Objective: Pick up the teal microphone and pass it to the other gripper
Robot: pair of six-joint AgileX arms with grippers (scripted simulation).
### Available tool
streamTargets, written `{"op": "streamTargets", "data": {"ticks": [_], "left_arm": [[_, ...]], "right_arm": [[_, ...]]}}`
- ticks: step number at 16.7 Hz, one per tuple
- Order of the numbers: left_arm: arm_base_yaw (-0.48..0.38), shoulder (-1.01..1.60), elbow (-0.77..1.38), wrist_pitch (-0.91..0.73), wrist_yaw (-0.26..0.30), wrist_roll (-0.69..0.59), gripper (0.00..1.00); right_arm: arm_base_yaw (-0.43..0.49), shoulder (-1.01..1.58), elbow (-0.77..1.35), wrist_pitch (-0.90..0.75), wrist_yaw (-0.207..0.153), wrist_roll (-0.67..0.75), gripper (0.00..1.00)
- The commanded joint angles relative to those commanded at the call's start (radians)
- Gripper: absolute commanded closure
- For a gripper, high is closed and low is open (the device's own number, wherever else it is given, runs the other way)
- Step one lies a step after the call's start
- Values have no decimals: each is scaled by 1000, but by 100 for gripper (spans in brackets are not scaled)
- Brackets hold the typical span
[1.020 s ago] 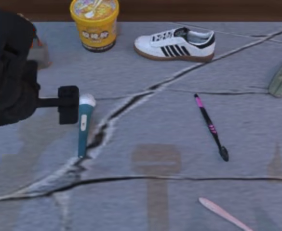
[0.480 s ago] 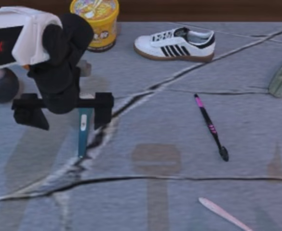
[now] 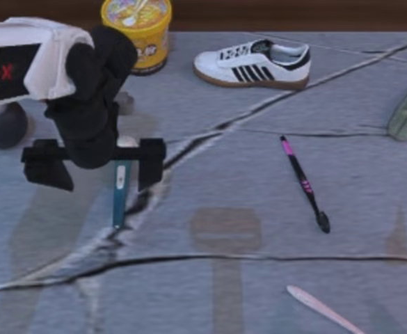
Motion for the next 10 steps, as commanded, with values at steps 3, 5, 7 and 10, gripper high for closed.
{"op": "streamTargets", "data": {"ticks": [3, 5, 7, 10], "left_arm": [[2, 69, -43, 117, 1, 4, 0], [4, 122, -77, 208, 1, 6, 0], [5, 165, -104, 276, 2, 9, 0], [6, 185, -115, 302, 2, 9, 0]], "right_arm": [[0, 0, 0, 0, 0, 0, 0], [0, 0, 0, 0, 0, 0, 0], [0, 0, 0, 0, 0, 0, 0], [0, 0, 0, 0, 0, 0, 0]]}}
